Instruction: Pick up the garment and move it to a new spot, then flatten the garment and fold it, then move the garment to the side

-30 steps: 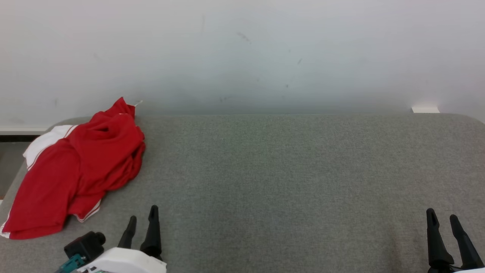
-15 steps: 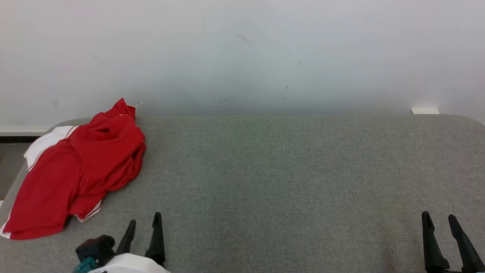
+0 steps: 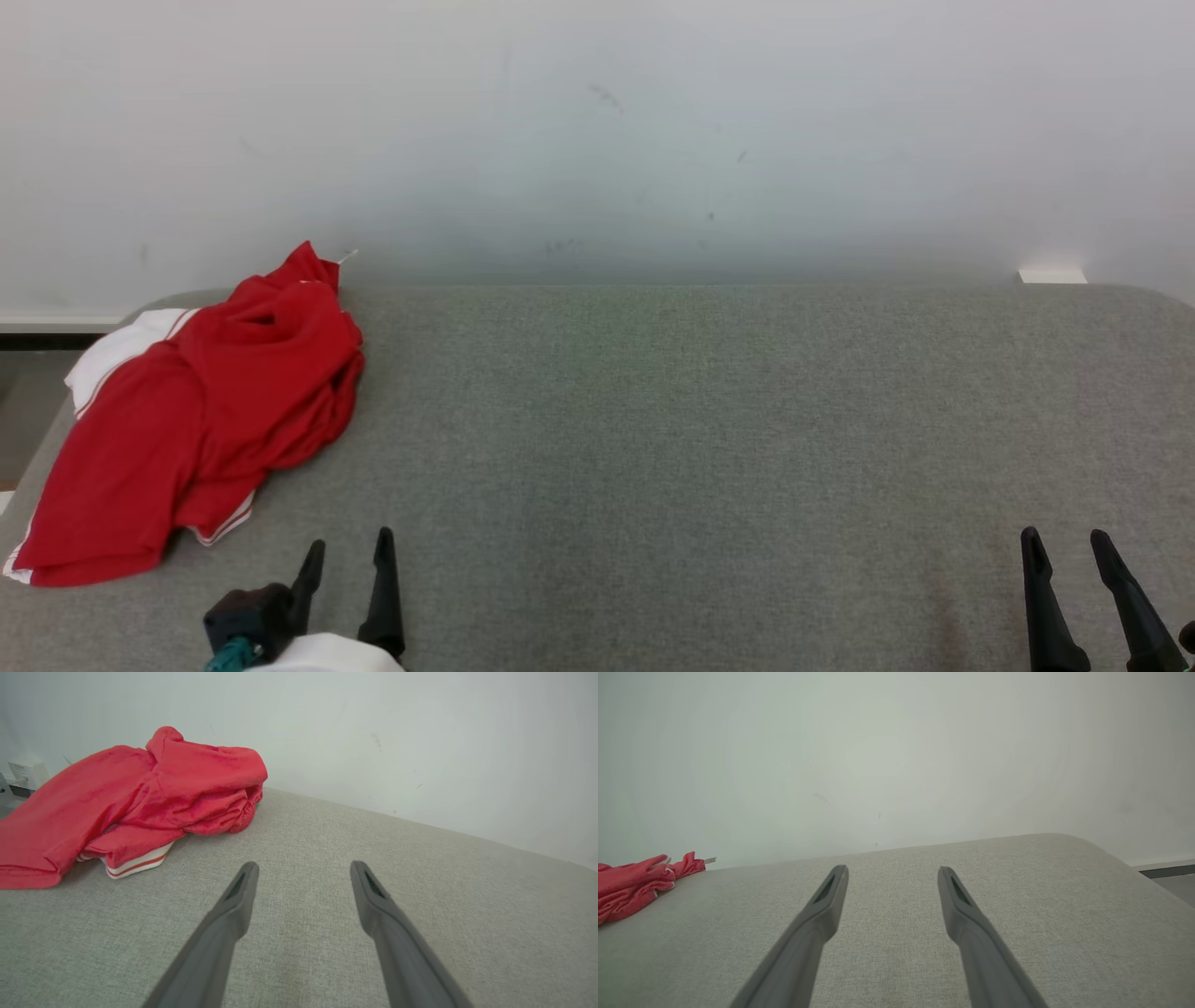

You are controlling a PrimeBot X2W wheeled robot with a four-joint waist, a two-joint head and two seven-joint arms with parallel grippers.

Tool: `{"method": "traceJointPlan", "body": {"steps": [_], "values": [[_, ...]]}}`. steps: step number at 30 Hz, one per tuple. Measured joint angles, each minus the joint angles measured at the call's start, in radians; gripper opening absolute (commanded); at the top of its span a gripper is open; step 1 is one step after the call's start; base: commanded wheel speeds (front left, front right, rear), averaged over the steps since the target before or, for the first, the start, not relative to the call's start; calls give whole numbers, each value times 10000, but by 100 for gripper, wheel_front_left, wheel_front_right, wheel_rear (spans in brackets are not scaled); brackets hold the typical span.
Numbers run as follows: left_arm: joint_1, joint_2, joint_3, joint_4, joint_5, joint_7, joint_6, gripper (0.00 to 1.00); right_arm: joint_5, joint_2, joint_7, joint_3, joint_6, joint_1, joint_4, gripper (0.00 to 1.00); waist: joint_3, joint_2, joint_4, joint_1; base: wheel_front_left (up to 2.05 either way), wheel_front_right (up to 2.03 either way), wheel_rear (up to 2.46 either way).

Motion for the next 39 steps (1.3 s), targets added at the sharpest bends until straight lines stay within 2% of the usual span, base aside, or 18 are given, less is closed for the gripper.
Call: {"method": "traceJointPlan", "body": {"steps": [39], "values": [[22, 50, -380, 502, 2963, -738, 370, 100, -1988, -77, -765, 288, 0, 396, -115, 100, -85, 0, 105, -1, 0, 0, 0]]}}
